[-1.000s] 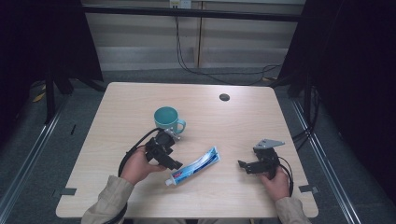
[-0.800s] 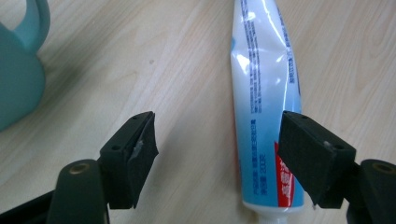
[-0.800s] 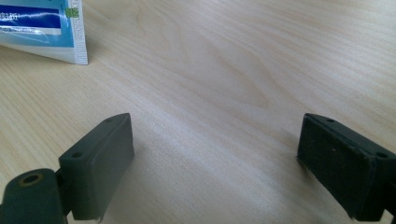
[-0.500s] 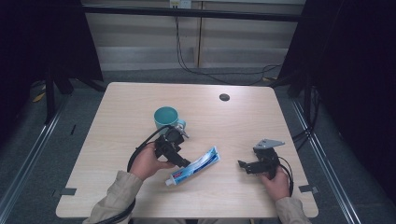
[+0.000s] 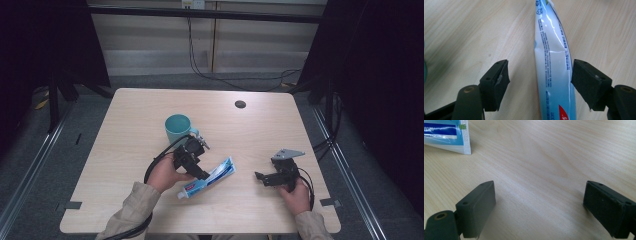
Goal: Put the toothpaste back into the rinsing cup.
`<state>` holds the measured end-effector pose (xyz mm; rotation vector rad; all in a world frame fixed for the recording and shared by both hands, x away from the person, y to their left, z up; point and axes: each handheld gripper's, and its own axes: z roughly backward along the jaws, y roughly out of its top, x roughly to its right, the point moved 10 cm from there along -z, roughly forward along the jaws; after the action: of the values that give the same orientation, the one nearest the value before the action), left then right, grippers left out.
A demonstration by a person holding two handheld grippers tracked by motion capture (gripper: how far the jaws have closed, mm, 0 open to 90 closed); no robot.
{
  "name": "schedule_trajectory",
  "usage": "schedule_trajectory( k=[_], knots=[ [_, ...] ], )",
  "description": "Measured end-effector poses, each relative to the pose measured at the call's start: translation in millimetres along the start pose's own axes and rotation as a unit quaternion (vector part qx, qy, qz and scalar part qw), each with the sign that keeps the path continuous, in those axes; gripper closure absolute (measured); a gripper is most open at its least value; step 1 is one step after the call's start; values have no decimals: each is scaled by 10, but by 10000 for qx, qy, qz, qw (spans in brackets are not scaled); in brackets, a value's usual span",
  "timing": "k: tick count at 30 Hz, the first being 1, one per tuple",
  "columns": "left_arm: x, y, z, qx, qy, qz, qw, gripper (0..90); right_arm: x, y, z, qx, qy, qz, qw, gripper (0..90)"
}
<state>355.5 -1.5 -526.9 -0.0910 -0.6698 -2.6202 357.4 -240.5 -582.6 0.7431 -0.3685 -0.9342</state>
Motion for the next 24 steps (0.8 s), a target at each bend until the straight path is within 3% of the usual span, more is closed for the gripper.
schedule_trajectory(
  k=[24],
  knots=[
    [87, 68, -188, -201, -100, -88, 9997, 311, 0, 0, 0, 2, 4, 1, 10000, 102]
  ],
)
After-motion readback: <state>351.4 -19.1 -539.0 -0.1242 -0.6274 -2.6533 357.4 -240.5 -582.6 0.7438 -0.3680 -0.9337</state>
